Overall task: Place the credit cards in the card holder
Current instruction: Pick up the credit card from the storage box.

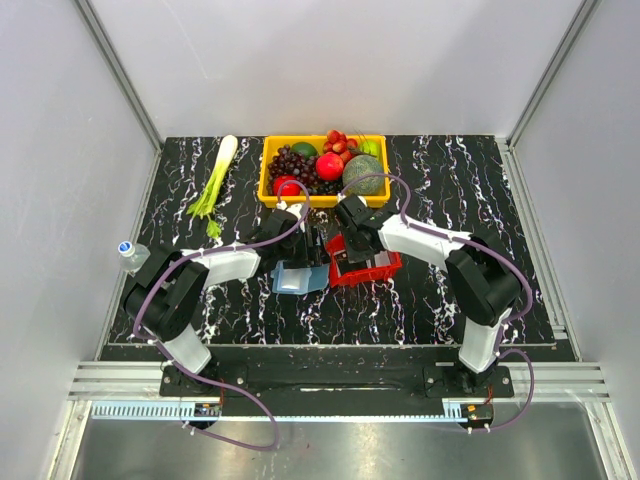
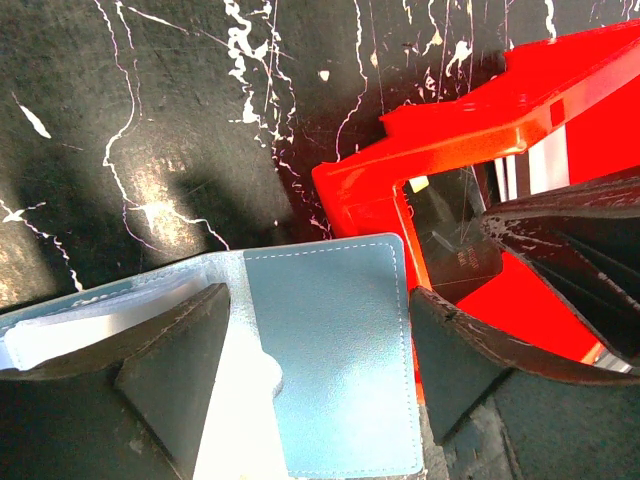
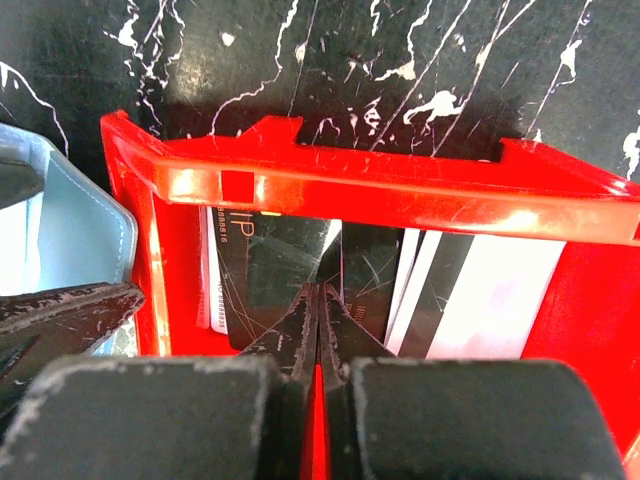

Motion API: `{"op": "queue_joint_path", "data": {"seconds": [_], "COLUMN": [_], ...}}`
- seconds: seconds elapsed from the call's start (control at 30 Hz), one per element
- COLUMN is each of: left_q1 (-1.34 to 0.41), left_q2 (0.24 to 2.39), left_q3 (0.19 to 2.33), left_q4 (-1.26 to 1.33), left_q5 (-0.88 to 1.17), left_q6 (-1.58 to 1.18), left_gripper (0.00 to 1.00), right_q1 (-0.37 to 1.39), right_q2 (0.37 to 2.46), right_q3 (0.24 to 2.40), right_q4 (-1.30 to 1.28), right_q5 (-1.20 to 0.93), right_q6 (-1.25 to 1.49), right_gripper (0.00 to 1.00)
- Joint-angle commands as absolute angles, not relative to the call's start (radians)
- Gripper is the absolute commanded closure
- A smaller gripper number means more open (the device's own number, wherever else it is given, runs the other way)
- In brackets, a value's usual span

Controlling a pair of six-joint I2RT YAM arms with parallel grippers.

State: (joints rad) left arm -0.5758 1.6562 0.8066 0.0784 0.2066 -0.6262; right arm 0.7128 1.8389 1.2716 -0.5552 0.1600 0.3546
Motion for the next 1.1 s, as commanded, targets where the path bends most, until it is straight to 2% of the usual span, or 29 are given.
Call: {"op": "queue_joint_path", "data": {"seconds": [0.0,0.03,0.07,0.17,0.2,0.3,0.37,0.57,0.6,0.67,0.7,0.73,1.0,1.07], "left_q1": [-0.568,-0.568,-0.568,-0.566,-0.566,-0.566,-0.566,-0.565,-0.565,-0.565,-0.565,-0.565,-0.565,-0.565], "left_q2": [1.657,1.657,1.655,1.655,1.655,1.660,1.658,1.663,1.663,1.663,1.663,1.663,1.664,1.664], "left_q3": [0.805,0.805,0.805,0.804,0.804,0.808,0.811,0.813,0.815,0.815,0.815,0.815,0.815,0.818], "left_q4": [0.118,0.117,0.115,0.114,0.115,0.114,0.112,0.109,0.110,0.109,0.109,0.109,0.112,0.110], "left_q5": [0.224,0.222,0.224,0.222,0.222,0.224,0.222,0.222,0.224,0.224,0.224,0.225,0.229,0.230], "left_q6": [-0.621,-0.621,-0.620,-0.620,-0.620,-0.620,-0.620,-0.620,-0.620,-0.620,-0.618,-0.620,-0.621,-0.621], "left_gripper": [0.23,0.23,0.23,0.23,0.23,0.23,0.23,0.23,0.23,0.23,0.23,0.23,0.23,0.23], "right_q1": [0.721,0.721,0.721,0.721,0.719,0.719,0.719,0.721,0.719,0.721,0.719,0.722,0.721,0.721], "right_q2": [1.824,1.822,1.822,1.841,1.851,1.871,1.871,1.818,1.809,1.793,1.787,1.778,1.770,1.776], "right_q3": [1.256,1.247,1.240,1.246,1.253,1.261,1.264,1.261,1.261,1.262,1.266,1.266,1.269,1.270], "right_q4": [-0.545,-0.531,-0.522,-0.522,-0.522,-0.496,-0.483,-0.476,-0.477,-0.476,-0.479,-0.480,-0.477,-0.471], "right_q5": [0.132,0.144,0.155,0.173,0.158,0.082,0.060,0.069,0.068,0.061,0.057,0.051,-0.038,-0.077], "right_q6": [0.365,0.371,0.379,0.376,0.370,0.356,0.357,0.364,0.362,0.354,0.354,0.353,0.331,0.328], "right_gripper": [0.68,0.50,0.43,0.34,0.35,0.41,0.49,0.65,0.75,0.82,0.89,0.99,1.00,0.97]}}
